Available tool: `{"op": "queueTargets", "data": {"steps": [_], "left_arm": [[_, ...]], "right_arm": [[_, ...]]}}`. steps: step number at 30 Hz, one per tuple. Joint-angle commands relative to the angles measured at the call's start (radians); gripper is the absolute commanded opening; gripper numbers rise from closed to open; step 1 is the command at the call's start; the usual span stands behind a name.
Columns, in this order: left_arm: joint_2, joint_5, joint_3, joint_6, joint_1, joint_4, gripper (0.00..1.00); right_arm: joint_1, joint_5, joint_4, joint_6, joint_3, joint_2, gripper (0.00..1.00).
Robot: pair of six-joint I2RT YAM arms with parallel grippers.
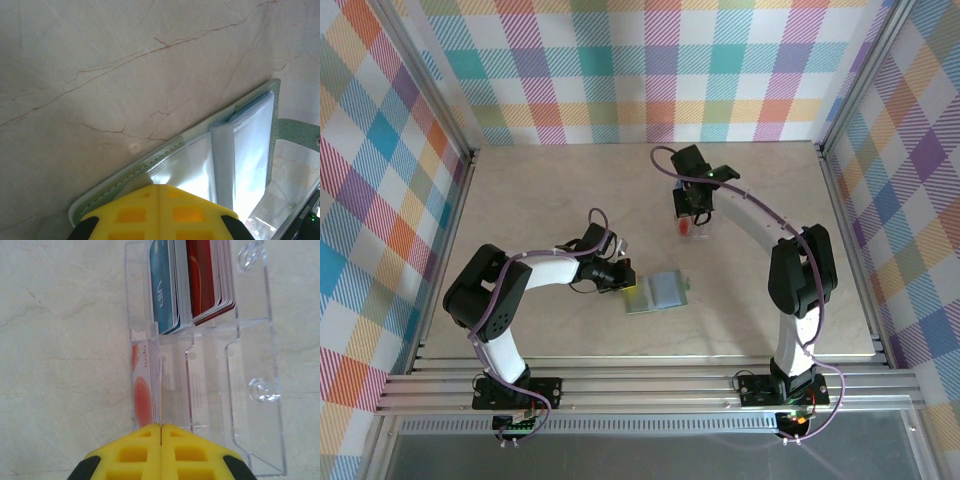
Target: Put the credit cards into the card holder
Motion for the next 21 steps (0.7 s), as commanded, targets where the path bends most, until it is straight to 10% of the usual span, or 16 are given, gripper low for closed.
{"op": "queueTargets", "data": {"steps": [1, 13, 21], "left_arm": [[0.011, -0.023, -0.010, 0.010, -0.013, -0.050, 0.00], [0.022, -0.034, -0.007, 0.013, -0.013, -0.055, 0.00], [0.024, -0.032, -0.007, 0.014, -0.013, -0.057, 0.00]], "right_arm": [[0.013, 0.075, -0.034, 0.017, 0.037, -0.027, 0.00], [0.152, 0.242, 0.005, 0.035, -0.067, -0.190, 0.00], [0.162, -0.327, 0.218, 0.119, -0.418, -0.453, 0.00]]}}
